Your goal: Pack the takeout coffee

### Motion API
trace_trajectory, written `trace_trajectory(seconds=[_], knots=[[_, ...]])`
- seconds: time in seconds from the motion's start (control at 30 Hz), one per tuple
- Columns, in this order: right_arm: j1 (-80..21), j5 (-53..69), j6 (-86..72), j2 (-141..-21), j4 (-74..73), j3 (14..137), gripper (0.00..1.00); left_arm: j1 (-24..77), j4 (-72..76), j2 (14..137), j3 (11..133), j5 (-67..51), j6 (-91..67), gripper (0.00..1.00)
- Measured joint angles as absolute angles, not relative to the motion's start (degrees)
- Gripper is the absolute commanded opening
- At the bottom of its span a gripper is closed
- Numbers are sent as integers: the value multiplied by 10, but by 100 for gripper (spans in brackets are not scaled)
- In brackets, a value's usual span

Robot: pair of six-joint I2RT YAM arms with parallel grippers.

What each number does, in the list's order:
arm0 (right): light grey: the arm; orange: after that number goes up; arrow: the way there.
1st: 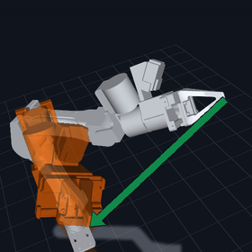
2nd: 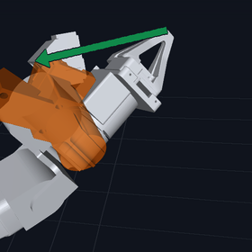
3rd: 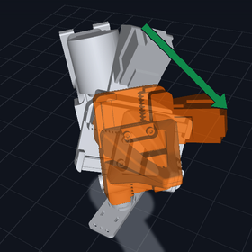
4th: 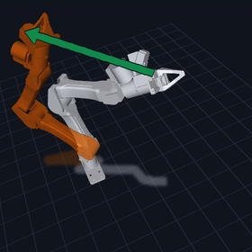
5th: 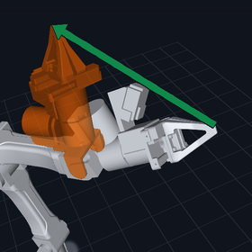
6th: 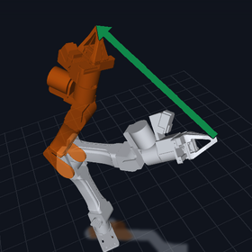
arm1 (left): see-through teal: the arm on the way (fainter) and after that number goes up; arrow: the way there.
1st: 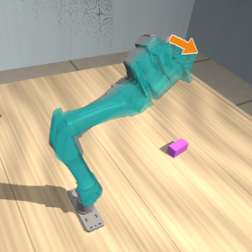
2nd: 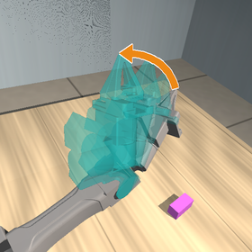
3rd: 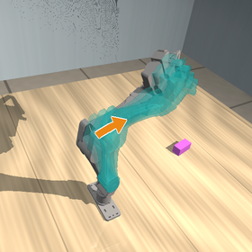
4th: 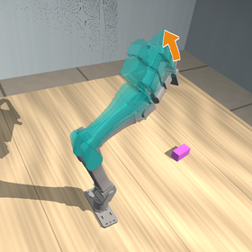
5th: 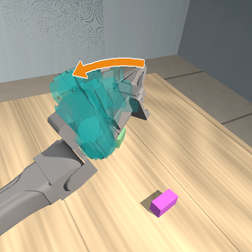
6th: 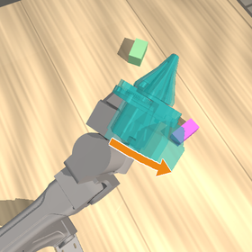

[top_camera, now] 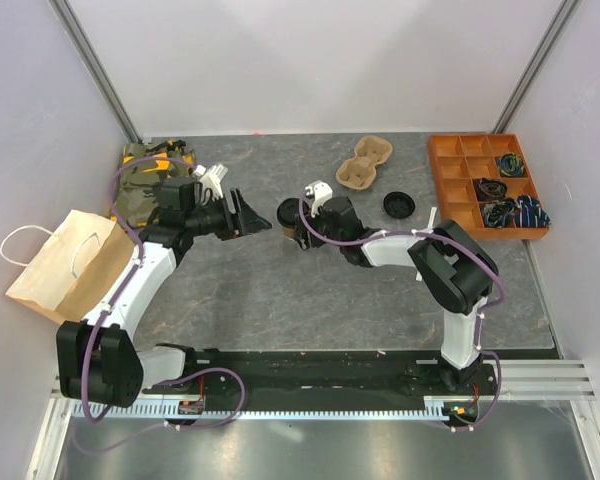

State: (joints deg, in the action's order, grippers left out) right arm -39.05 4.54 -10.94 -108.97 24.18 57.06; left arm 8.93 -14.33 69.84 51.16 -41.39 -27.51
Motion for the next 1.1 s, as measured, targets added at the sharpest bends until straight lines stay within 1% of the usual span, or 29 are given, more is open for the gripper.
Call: trace_trajectory(seconds=[0.2, 0.4, 0.5, 0.57, 0.63, 0.87, 0.97, 1.07, 1.1], knots=[[-390, 36, -123, -1140, 246, 632, 67, 77, -143, 705, 511, -423, -276, 74], [-388, 30, -131, -1180, 248, 669, 68, 68, -130, 710, 498, -425, -276, 70], [-388, 33, -134, -1182, 245, 669, 70, 65, -116, 715, 487, -429, -282, 67], [-388, 39, -135, -1181, 244, 669, 72, 64, -94, 720, 472, -440, -298, 62], [-387, 45, -137, -1175, 236, 664, 73, 64, -55, 723, 443, -454, -329, 58], [-380, 89, -162, -1076, 164, 612, 77, 67, 159, 751, 282, -477, -484, 50], [-364, 119, -184, -1025, 130, 609, 79, 73, 250, 806, 252, -475, -537, 49], [-341, 140, -199, -990, 105, 607, 79, 87, 331, 869, 249, -463, -581, 46], [-331, 149, -203, -981, 97, 606, 79, 95, 363, 894, 249, -458, -596, 44]])
